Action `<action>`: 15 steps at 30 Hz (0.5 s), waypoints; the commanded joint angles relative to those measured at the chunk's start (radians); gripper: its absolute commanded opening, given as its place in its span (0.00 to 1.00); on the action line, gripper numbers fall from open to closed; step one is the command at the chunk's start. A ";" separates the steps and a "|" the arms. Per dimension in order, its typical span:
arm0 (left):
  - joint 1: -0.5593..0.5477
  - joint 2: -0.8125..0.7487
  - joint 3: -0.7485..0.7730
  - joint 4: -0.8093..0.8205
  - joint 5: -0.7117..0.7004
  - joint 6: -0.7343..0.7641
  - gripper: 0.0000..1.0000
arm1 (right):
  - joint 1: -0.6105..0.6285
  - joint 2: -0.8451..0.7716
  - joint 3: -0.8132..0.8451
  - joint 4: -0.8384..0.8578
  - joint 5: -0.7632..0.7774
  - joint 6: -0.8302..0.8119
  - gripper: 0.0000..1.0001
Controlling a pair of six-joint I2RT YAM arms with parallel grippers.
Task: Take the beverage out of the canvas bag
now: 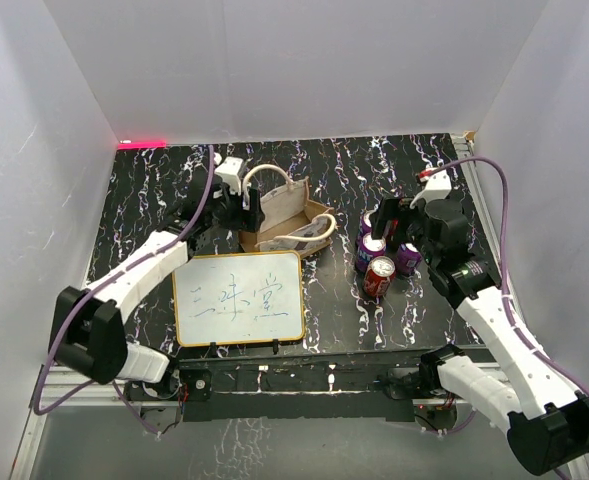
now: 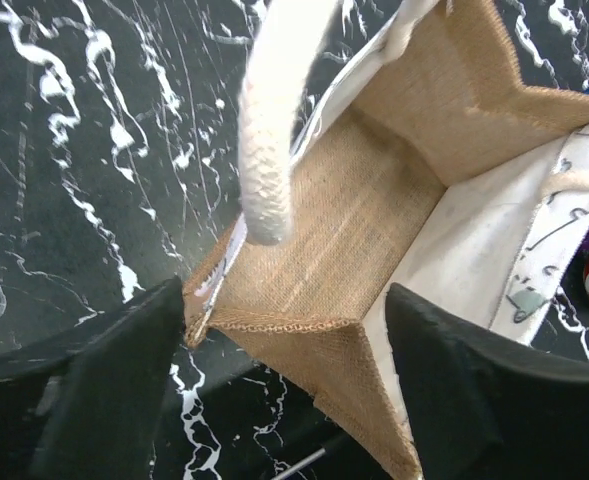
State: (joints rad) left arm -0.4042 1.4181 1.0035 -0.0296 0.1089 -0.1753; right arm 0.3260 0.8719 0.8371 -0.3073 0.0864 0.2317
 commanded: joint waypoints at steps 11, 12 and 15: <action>-0.004 -0.206 0.157 -0.329 -0.263 -0.075 0.97 | 0.010 -0.142 -0.006 -0.125 0.226 0.196 0.99; -0.004 -0.243 0.157 -0.361 -0.257 -0.104 0.97 | 0.009 -0.123 0.019 -0.150 0.207 0.208 0.99; -0.004 -0.351 0.165 -0.438 -0.220 -0.174 0.97 | 0.010 -0.070 0.093 -0.186 0.050 0.211 0.99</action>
State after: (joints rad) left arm -0.4133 1.2362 1.1507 -0.3256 -0.1043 -0.2394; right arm 0.3317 0.7448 0.8265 -0.4763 0.2646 0.3912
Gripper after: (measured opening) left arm 0.970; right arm 0.986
